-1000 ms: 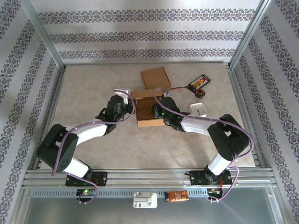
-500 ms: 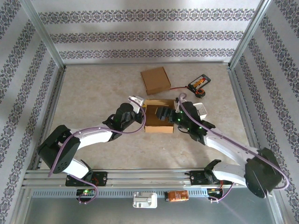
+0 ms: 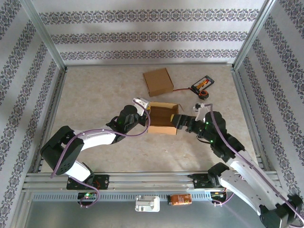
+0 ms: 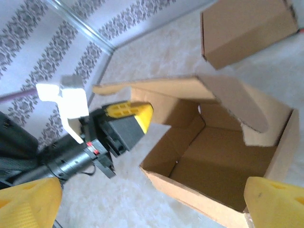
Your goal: Fold the paper box
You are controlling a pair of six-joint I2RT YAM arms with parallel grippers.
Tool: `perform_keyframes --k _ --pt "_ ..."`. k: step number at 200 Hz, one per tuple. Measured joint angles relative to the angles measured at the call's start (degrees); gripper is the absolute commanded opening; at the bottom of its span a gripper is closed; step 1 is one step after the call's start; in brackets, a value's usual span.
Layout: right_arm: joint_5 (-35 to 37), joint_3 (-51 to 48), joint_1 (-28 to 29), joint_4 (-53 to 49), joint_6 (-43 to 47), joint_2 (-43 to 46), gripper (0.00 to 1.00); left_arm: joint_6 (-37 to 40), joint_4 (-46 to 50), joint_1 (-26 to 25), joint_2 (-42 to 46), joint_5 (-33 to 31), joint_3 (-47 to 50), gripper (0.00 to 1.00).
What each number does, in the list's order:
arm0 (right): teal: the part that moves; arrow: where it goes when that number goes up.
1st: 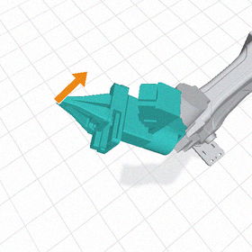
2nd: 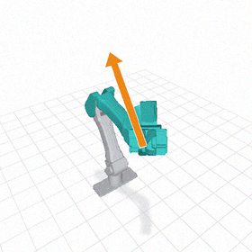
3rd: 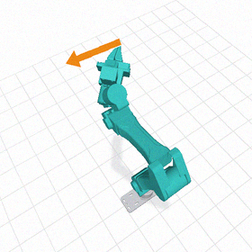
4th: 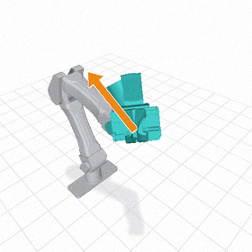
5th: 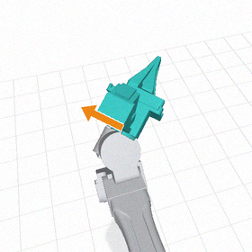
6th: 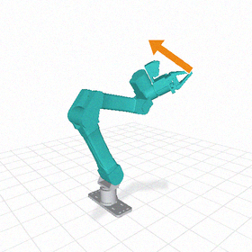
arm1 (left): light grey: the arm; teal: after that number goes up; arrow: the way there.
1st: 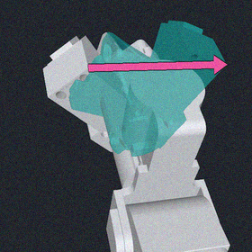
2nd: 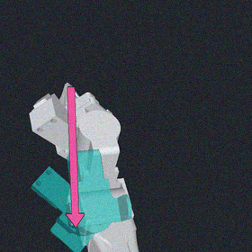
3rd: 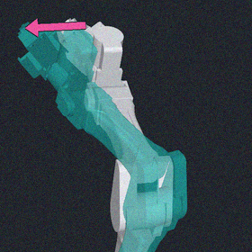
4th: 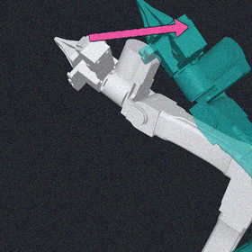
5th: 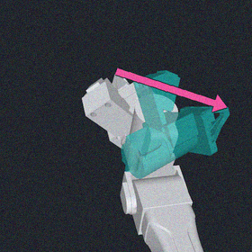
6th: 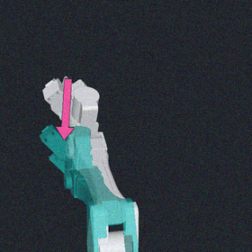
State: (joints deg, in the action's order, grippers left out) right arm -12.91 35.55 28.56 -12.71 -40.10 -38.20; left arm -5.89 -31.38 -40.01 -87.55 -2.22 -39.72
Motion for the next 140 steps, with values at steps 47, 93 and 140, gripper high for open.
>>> perform_keyframes --k 47,93,140 --pt "-3.63 15.98 -10.19 -10.12 0.76 -9.77 0.93 2.51 -3.61 -1.92 0.0 -0.02 2.12 0.05" --pt "-10.69 20.85 -10.99 -13.27 4.15 -24.46 0.89 5.22 -6.51 -3.74 0.0 -0.35 6.01 0.23" --pt "-11.32 18.86 -6.56 -13.18 7.54 -24.74 0.81 5.6 -8.41 -5.01 0.39 0.26 10.19 0.46"
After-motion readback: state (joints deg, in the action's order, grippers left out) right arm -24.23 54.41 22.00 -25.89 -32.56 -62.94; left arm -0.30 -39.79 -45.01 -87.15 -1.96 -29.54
